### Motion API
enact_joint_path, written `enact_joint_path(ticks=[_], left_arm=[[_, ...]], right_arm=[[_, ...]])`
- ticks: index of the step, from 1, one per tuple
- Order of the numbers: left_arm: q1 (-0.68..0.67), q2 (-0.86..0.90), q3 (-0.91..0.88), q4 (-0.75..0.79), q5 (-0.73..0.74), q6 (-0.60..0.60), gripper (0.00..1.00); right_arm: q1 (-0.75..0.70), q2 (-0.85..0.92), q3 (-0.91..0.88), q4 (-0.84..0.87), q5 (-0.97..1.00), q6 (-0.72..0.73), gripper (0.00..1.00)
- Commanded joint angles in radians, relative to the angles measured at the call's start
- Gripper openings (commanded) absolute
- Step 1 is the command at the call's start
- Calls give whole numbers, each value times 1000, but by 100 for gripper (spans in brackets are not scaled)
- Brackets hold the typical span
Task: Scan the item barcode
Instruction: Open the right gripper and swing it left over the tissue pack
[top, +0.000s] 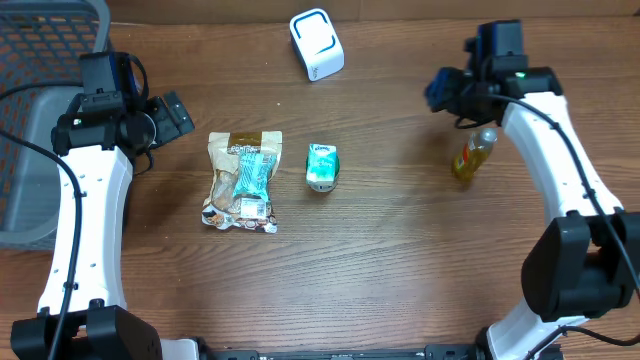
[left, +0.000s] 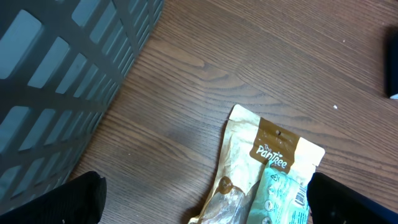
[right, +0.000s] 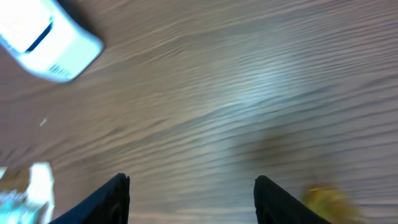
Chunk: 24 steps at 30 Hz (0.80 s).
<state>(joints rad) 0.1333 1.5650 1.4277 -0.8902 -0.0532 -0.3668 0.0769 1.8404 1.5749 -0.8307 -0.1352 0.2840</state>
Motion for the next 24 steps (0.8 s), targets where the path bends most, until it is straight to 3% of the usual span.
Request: enact_joint_path(ticks=[1, 12, 21, 22, 24], left_arm=[[10, 4, 8, 4, -6, 3, 99], [10, 4, 8, 4, -6, 4, 100], [10, 4, 8, 4, -6, 4, 100], [10, 4, 8, 4, -6, 3, 99], [10, 4, 8, 4, -6, 4, 100]], right_arm=[[73, 8, -3, -11, -50, -2, 61], [259, 8, -3, -111, -50, 6, 62], [323, 8, -3, -174, -50, 175, 66], [328, 8, -3, -180, -50, 193, 70], [333, 8, -3, -178, -55, 195, 100]])
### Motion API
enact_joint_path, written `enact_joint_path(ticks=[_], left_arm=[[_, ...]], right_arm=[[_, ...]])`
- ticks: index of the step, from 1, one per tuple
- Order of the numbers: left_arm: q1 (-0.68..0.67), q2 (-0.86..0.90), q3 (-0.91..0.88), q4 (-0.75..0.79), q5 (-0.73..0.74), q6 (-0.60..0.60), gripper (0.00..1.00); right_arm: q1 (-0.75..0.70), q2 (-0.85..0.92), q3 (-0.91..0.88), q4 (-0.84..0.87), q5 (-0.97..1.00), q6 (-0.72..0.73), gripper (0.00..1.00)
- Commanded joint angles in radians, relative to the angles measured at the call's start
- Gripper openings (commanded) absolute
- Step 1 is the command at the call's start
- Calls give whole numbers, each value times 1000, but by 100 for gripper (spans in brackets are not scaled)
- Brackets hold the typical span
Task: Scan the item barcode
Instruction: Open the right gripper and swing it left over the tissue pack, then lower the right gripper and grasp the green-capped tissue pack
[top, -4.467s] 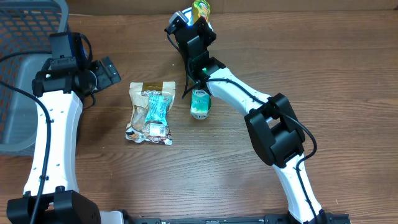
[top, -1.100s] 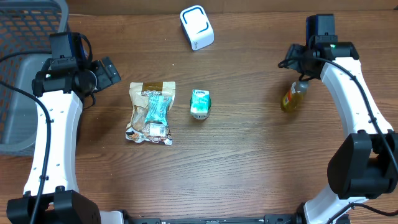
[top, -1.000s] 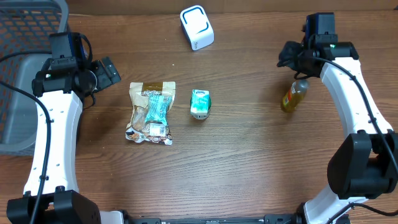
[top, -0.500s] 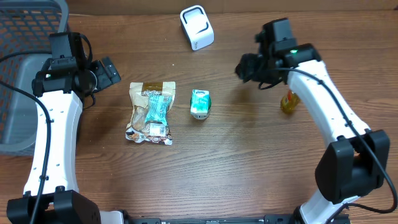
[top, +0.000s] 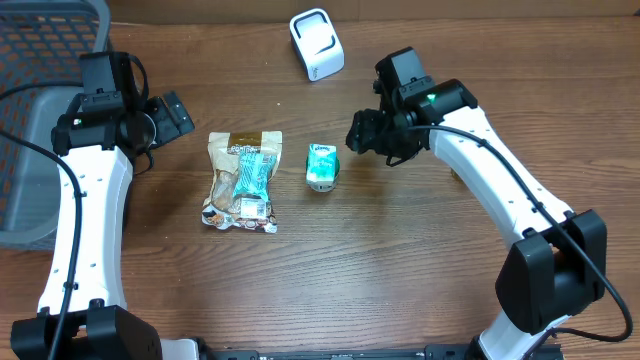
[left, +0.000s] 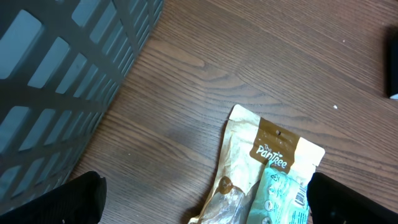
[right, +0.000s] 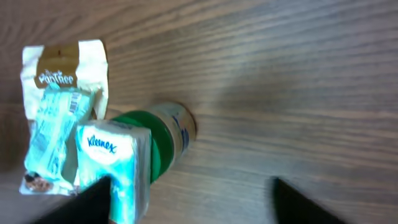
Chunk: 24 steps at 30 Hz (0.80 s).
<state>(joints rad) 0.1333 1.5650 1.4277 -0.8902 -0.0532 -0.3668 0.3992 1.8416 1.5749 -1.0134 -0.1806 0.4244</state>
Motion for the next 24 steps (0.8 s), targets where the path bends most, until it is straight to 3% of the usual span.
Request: enact_joint_path(ticks=[1, 6, 9, 14, 20, 24], left_arm=[[10, 4, 8, 4, -6, 3, 99], [10, 4, 8, 4, -6, 4, 100], [10, 4, 8, 4, -6, 4, 100], [10, 4, 8, 4, -6, 4, 100], [10, 4, 8, 4, -6, 3, 100], [10, 4, 8, 4, -6, 4, 99]], right_arm=[[11, 6, -3, 8, -21, 55, 100], [11, 7, -3, 5, -137, 73, 99], [22, 6, -4, -4, -143, 108, 80], [74, 7, -4, 10, -124, 129, 56], [143, 7, -4, 13, 46, 304, 55], [193, 13, -4, 32, 108, 343, 48]])
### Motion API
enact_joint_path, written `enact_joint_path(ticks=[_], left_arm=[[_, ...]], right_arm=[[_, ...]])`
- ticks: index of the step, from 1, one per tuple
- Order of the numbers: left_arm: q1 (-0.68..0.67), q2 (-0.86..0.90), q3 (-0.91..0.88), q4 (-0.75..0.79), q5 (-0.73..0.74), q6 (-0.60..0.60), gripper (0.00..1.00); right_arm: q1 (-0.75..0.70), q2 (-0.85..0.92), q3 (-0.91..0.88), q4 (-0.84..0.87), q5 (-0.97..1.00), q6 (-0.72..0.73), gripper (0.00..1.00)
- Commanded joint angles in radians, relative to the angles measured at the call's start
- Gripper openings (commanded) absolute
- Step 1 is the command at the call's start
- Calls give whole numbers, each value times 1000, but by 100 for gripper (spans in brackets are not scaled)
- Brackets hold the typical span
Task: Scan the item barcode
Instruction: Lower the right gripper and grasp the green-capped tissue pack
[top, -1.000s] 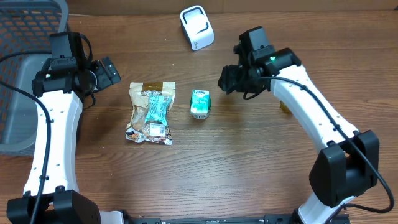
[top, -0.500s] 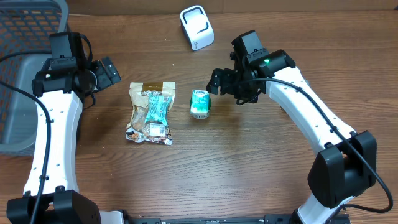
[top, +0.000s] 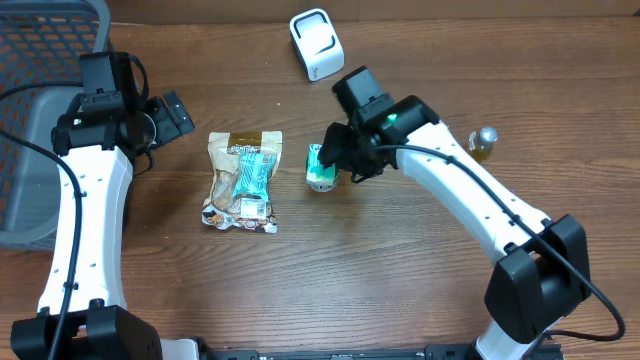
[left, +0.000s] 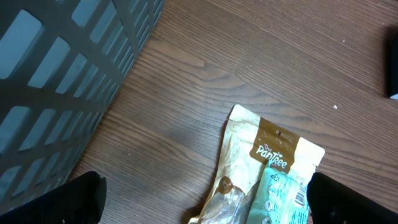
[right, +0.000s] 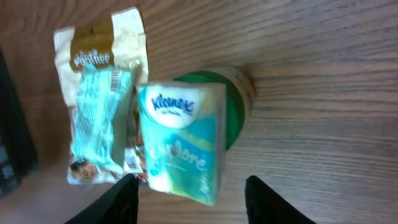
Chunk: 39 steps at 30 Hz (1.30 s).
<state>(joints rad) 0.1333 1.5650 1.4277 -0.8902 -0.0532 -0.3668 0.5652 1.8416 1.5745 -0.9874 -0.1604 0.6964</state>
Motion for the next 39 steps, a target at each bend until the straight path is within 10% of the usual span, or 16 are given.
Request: enact_joint_path(ticks=[1, 14, 23, 39], left_arm=[[10, 4, 8, 4, -6, 4, 99], [10, 4, 8, 4, -6, 4, 100], [10, 4, 8, 4, -6, 3, 100], [10, 4, 8, 4, -6, 3, 99]], right_arm=[[36, 16, -4, 5, 101, 84, 47], [63, 114, -4, 17, 118, 96, 45], [48, 103, 4, -16, 115, 80, 4], [-129, 45, 21, -209, 116, 2, 4]])
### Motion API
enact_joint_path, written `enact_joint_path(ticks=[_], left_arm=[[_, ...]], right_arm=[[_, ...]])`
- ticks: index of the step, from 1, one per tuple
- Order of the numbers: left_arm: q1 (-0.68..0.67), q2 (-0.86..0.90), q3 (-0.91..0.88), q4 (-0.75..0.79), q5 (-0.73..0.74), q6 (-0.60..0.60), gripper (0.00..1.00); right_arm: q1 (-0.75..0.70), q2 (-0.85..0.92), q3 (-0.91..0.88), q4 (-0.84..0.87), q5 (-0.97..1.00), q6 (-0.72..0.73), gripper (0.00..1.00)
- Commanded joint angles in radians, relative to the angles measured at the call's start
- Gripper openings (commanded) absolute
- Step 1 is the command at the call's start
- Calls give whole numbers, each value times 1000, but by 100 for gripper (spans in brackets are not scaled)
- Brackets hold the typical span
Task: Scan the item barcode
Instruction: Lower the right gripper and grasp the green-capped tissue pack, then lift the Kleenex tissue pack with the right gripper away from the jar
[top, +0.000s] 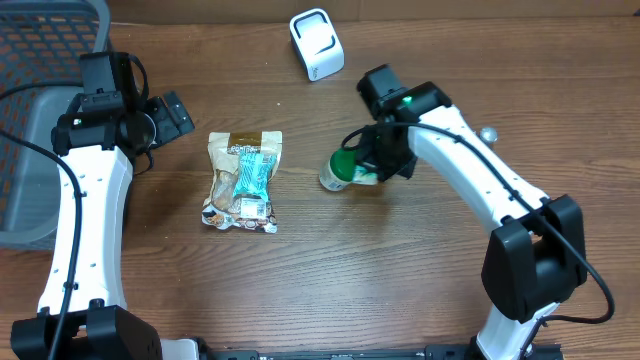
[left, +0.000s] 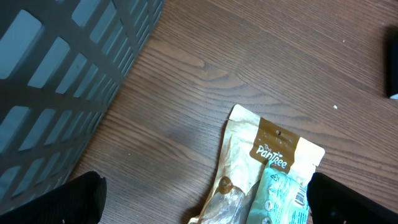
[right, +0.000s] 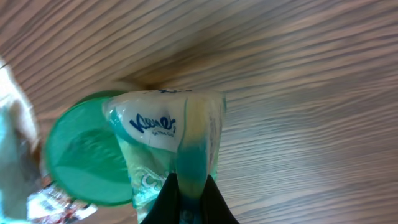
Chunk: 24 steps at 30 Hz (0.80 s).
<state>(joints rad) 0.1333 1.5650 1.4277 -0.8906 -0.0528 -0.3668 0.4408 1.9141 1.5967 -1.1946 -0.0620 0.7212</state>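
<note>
A teal-and-white Kleenex tissue pack (right: 165, 127) is pinched between the fingers of my right gripper (right: 189, 200), which is shut on it. In the overhead view the right gripper (top: 381, 162) stands mid-table over the pack (top: 366, 177), right beside a green-lidded jar (top: 338, 172). The jar's green lid (right: 78, 155) shows to the left of the pack. The white scanner (top: 317, 44) stands at the back of the table. My left gripper (left: 205, 214) is open over bare wood next to a snack bag (left: 267, 174), holding nothing.
The snack bag (top: 243, 180), with a teal packet on it, lies left of the jar. A grey basket (top: 40, 120) fills the left edge. A yellow bottle (top: 487, 135) peeks out behind my right arm.
My right gripper was open over the tissue pack lying on the jar. Now it is shut on the pack a little to the right, and the jar's green lid is uncovered.
My right gripper was first at the far right by the yellow bottle. Then it was next to the jar and tissue pack, then open over the pack. Now it grips the pack. The left arm has not moved throughout.
</note>
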Motion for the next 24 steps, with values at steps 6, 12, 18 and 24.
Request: enact_joint_path(ticks=[6, 12, 18, 24], left_arm=[[10, 4, 8, 5, -6, 3, 100], [10, 4, 8, 5, -6, 4, 100], [10, 4, 8, 5, -6, 4, 100], [10, 4, 8, 5, -6, 4, 99]], right_arm=[[5, -27, -22, 18, 16, -23, 4], [13, -27, -25, 19, 16, -22, 4], [39, -22, -25, 37, -8, -22, 4], [117, -21, -25, 121, -18, -18, 4]])
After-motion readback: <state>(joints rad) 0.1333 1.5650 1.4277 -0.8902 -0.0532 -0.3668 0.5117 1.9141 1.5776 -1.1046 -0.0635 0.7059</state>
